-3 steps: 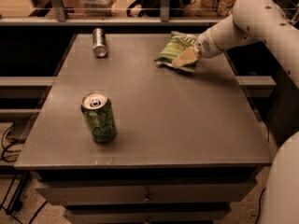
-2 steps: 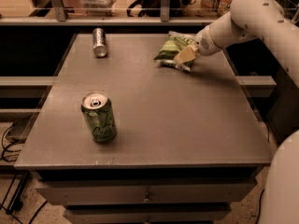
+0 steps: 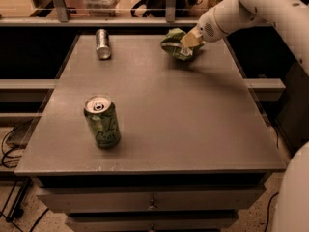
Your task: Move green jalapeno chip bag near redbull can
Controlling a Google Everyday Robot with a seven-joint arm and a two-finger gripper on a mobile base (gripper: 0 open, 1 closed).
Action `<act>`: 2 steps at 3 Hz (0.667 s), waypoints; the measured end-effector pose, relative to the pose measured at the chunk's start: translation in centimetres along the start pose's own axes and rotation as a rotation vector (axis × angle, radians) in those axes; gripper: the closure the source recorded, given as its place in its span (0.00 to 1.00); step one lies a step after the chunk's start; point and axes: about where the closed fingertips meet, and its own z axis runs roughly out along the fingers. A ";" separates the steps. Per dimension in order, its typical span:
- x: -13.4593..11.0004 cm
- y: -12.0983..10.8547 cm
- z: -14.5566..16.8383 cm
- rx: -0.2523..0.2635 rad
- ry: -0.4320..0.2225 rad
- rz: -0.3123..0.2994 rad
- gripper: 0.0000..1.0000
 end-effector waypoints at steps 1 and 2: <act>-5.3 1.3 -1.4 0.001 -0.075 -0.114 1.00; -9.2 3.9 -0.1 -0.049 -0.111 -0.209 1.00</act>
Offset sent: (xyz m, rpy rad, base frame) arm 0.0037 0.1324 0.0910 -0.0166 -0.2117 0.3169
